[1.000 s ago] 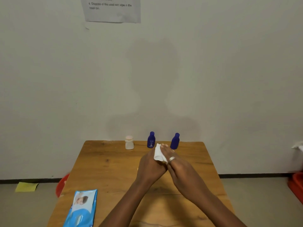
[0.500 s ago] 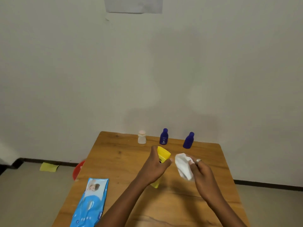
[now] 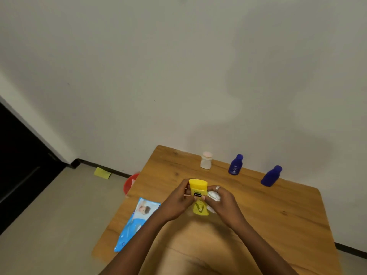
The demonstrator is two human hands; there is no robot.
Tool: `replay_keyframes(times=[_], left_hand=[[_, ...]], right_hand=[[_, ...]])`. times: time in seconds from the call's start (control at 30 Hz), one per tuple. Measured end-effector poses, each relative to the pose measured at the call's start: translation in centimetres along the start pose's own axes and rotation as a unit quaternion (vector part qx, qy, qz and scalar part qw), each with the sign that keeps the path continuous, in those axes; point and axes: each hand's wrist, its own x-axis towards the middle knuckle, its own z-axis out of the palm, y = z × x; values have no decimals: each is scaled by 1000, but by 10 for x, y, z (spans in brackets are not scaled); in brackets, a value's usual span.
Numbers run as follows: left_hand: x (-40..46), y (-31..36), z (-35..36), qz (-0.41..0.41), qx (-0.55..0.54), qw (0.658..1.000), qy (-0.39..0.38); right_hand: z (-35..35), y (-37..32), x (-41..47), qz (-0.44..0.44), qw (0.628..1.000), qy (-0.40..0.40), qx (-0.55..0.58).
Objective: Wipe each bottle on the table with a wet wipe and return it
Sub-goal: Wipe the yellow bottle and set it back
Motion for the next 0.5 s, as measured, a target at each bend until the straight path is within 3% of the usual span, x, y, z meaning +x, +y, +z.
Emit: replay_keyframes(times=[0.17,0.5], left_hand=[[56,-51,-64,14,18,998,56],[222,-144,-160,96,123,986,53]], right_hand=[[45,-7,78,-5,1000,8,-29],[117,18,273,-4,986,36,-164]])
